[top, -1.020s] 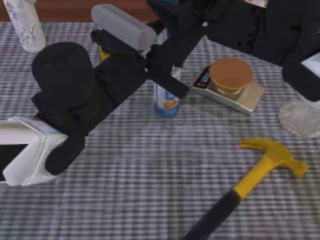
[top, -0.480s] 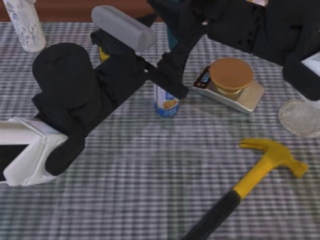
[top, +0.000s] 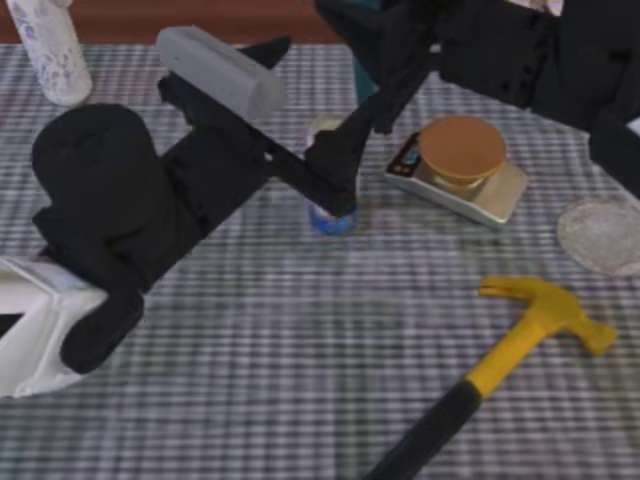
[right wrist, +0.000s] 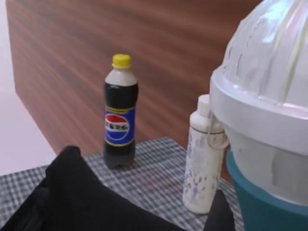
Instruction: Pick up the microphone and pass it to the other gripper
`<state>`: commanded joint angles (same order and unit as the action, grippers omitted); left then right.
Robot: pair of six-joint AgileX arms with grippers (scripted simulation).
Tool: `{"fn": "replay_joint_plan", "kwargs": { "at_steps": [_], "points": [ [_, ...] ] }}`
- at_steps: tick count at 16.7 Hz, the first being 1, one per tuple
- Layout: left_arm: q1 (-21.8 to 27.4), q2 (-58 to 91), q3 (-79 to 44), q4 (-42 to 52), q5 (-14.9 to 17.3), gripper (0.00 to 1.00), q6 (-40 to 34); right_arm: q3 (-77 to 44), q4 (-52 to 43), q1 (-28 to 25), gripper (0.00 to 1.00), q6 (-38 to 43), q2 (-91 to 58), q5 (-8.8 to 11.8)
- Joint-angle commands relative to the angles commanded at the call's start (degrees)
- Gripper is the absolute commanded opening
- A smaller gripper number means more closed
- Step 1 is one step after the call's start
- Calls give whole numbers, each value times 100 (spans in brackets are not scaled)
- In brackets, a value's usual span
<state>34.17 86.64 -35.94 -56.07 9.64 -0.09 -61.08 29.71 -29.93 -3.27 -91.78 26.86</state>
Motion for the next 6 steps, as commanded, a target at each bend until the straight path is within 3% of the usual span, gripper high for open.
{"fn": "replay_joint_plan", "kwargs": {
  "at_steps": [4,6],
  "points": [
    [-210,-924,897,14,137,100,-33,272,33,352,0,-29,312,422],
    [-254,-1085,1057,5,173,100,-43,355,27,453,0,-50,377,519]
  ]
}}
